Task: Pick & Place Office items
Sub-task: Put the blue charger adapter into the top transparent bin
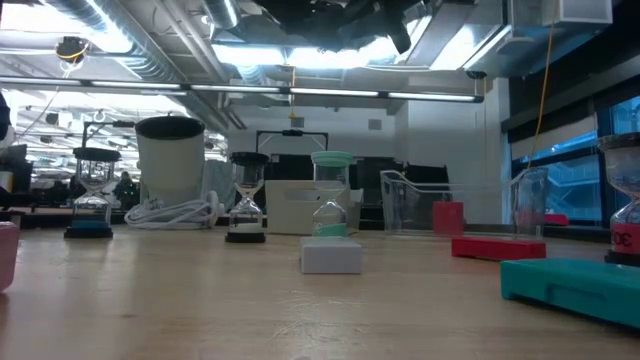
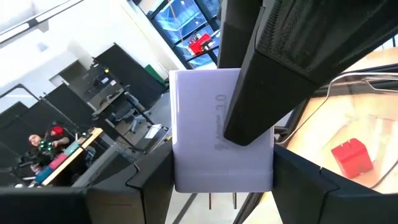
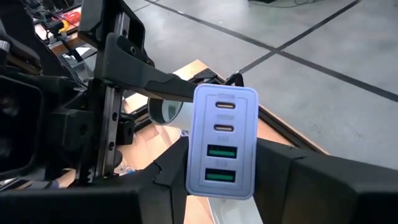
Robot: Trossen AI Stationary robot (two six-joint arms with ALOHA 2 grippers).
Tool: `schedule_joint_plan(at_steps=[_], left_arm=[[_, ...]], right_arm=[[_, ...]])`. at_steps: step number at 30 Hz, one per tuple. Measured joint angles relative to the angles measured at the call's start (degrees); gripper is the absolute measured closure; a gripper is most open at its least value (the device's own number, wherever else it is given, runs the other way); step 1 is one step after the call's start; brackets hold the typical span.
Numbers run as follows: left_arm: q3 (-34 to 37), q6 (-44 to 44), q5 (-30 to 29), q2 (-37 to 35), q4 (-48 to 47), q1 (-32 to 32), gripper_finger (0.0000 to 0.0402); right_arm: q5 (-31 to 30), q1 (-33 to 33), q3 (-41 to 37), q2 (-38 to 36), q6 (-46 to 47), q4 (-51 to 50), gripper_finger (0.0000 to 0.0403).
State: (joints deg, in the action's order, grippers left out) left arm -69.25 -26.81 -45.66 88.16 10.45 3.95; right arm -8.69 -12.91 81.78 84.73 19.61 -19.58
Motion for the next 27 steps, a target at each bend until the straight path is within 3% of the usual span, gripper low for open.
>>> schedule_joint_plan(at_steps=[15, 21, 27], left_arm=[[-0.02, 0.11, -2.36, -0.11, 0.49, -1.8, 0.0117], [-0.02, -2.91, -14.34, -0.32, 0.34, -3.87, 0.0093], [-0.02, -8.19, -29.5, -0.48, -0.51, -7.15, 0.0094]], right_arm=[[0.48, 0.02, -0.02, 0.0, -2.09, -0.15, 0.028], [0.39, -1.6, -0.02, -0.29, -2.48, -3.06, 0.028], [0.42, -6.04, -0.02, -2.46, -2.48, -18.76, 0.028]])
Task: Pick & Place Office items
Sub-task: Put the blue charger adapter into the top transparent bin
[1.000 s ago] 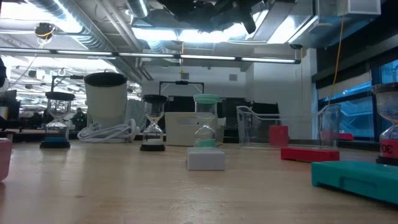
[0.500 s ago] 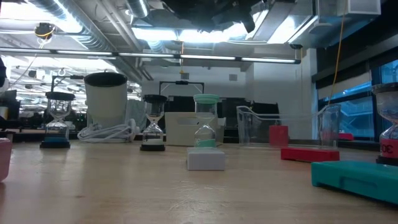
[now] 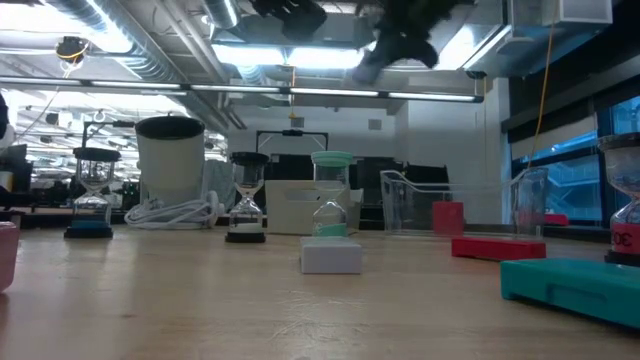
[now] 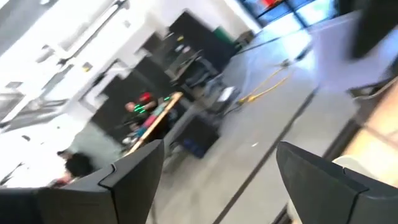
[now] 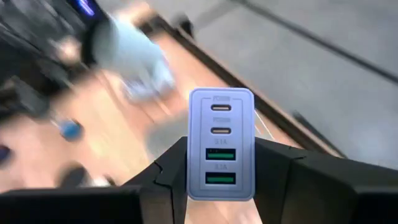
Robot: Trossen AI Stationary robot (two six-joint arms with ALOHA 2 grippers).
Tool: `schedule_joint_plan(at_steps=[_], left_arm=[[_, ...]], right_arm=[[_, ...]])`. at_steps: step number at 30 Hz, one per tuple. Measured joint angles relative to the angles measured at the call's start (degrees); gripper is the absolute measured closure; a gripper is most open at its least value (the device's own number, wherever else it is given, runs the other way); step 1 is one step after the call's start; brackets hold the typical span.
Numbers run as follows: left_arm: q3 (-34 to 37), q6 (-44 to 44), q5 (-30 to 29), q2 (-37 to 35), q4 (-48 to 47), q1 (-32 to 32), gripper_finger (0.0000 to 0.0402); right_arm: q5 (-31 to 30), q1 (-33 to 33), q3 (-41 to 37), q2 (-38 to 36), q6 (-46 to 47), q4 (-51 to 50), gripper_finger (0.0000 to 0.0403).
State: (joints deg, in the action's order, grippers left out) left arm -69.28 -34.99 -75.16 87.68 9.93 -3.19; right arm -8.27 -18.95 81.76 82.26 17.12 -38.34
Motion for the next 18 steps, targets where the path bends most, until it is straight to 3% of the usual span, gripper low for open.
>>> schedule_joint_plan(at_steps=[3, 6, 8, 11, 14, 18], left_arm=[[0.0, 0.07, -3.25, -0.02, -1.21, -1.37, 0.0095], [0.0, 1.7, -2.46, 0.0, -2.3, -2.37, 0.0095], [0.0, 2.91, -1.0, 0.0, -2.84, -2.58, 0.0096], [0.0, 6.12, 3.22, -0.01, -4.61, -2.44, 0.0096], [0.02, 12.62, 14.6, -0.59, -10.19, -1.48, 0.0096], [0.02, 24.1, 37.96, -2.84, -18.26, 0.85, 0.0096]], right_arm=[[-0.54, -2.12, 0.0, -0.65, -0.27, -11.3, 0.028], [-5.77, -3.49, -0.15, -0.53, -0.3, -22.69, 0.028], [-9.35, -4.2, -1.15, -0.39, 0.74, -25.96, 0.028], [-9.39, -5.27, -4.05, -0.29, 1.73, -27.12, 0.028], [-8.59, -6.88, -7.36, -0.29, 1.62, -26.69, 0.028], [-8.66, -8.82, -11.69, -0.25, 1.64, -26.87, 0.028]])
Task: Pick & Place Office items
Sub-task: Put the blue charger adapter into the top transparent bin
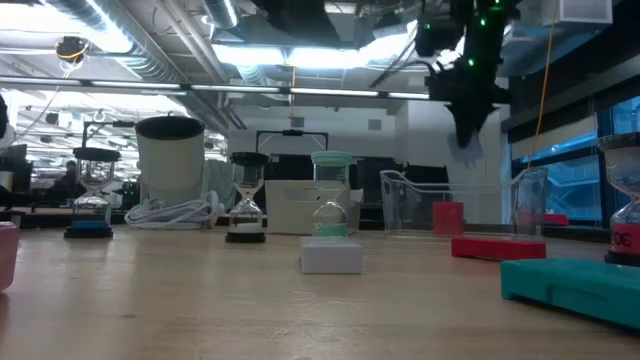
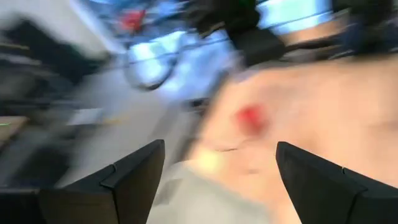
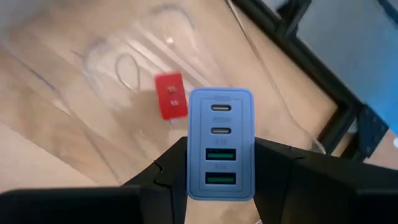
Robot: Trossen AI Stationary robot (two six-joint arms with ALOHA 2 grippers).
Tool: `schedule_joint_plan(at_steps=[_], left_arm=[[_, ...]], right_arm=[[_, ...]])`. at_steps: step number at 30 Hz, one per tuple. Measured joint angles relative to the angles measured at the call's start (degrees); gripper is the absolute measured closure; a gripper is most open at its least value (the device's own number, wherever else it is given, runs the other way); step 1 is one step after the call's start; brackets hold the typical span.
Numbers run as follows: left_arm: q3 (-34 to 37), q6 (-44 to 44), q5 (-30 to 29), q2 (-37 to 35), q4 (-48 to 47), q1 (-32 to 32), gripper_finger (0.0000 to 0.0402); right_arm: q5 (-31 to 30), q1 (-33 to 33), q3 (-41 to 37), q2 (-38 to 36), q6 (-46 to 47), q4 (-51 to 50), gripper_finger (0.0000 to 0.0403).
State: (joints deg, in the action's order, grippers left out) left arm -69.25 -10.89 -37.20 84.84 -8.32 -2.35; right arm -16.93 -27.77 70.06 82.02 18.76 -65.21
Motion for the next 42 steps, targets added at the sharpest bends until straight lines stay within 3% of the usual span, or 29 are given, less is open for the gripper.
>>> schedule_joint_plan(at_steps=[3, 12, 17, 29, 42], left_arm=[[-0.02, 4.48, 9.55, -1.64, -2.47, 1.91, 0.0103], [-0.02, 7.86, 11.75, -2.95, -6.92, 1.11, 0.0147], [0.07, 9.07, 9.53, -5.37, -11.62, -0.47, 0.0171], [-0.02, 11.25, -0.13, -20.14, -13.99, -5.68, 0.0232], [-0.02, 14.77, -0.91, -25.94, -19.65, -8.2, 0.0265]], right_arm=[[0.17, -1.26, -2.2, 0.0, 0.0, 0.25, 0.028], [1.51, -5.29, -7.89, 0.0, 0.11, 2.56, 0.028], [2.47, -7.7, -9.42, 0.31, 1.74, 2.86, 0.028], [7.41, -8.2, -9.9, 6.64, 1.75, 7.15, 0.028], [8.86, -10.24, -9.92, 12.72, -0.87, 6.91, 0.028]])
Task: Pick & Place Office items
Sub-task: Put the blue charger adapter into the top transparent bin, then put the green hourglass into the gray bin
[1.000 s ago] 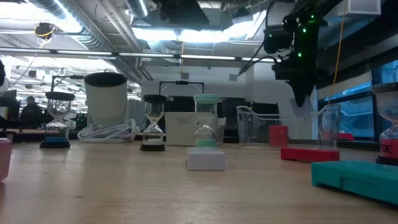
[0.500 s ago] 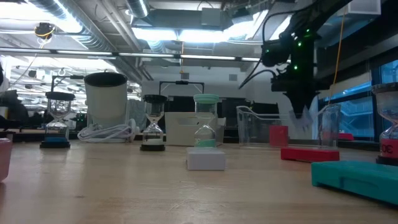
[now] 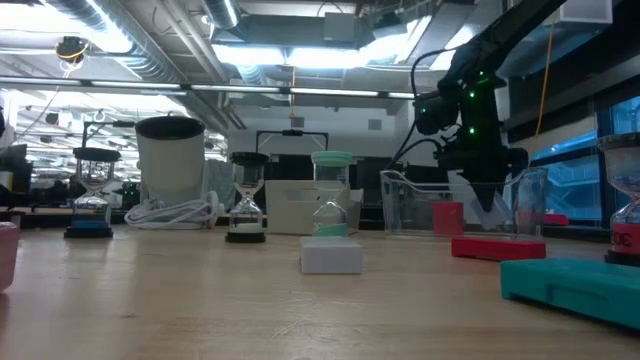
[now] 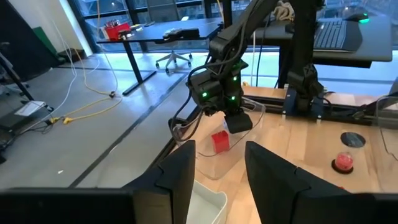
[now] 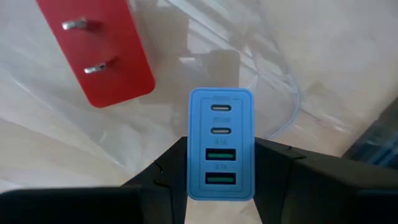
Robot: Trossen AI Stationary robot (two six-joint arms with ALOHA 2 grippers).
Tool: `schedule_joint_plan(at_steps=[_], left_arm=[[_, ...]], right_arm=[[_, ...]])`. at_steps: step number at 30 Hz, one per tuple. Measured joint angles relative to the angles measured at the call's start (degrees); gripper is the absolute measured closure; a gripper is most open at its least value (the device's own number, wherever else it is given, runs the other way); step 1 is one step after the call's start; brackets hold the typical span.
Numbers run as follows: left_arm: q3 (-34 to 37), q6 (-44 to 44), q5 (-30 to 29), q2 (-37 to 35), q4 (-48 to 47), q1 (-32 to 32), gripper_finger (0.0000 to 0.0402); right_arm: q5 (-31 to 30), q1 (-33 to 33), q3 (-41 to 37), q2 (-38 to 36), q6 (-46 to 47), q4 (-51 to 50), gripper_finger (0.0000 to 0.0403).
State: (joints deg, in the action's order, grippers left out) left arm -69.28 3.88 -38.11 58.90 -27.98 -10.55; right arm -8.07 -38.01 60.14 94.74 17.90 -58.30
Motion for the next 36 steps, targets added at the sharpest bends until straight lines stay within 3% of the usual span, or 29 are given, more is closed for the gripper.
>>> schedule_joint_plan(at_steps=[7, 13, 22, 29, 33, 36], left_arm=[[0.0, -0.02, 0.0, 0.08, -0.31, 0.02, 0.027], [0.0, -0.11, 0.0, 0.08, -0.58, 0.02, 0.027], [0.0, -0.63, -0.02, 0.1, -2.49, 0.02, 0.027], [0.0, 0.36, -2.69, 0.12, -9.96, 0.02, 0.0265], [0.0, 3.91, -2.46, 0.14, -14.39, 0.02, 0.0243], [0.0, 6.8, -0.74, 0.14, -17.6, 0.02, 0.0218]], right_arm=[[-0.02, -0.51, 0.0, 0.24, -0.66, 0.05, 0.0278], [-0.03, -0.51, 0.0, 0.24, -1.8, 0.44, 0.0217], [-0.03, -0.49, 1.04, 0.24, -3.34, 1.25, 0.0207], [-1.74, -0.44, 10.3, 0.24, -5.55, -6.26, 0.0185], [-3.05, 0.27, 16.9, 0.24, -5.93, -8.81, 0.018], [-0.71, 1.85, 20.58, 0.06, -6.83, -7.98, 0.018]])
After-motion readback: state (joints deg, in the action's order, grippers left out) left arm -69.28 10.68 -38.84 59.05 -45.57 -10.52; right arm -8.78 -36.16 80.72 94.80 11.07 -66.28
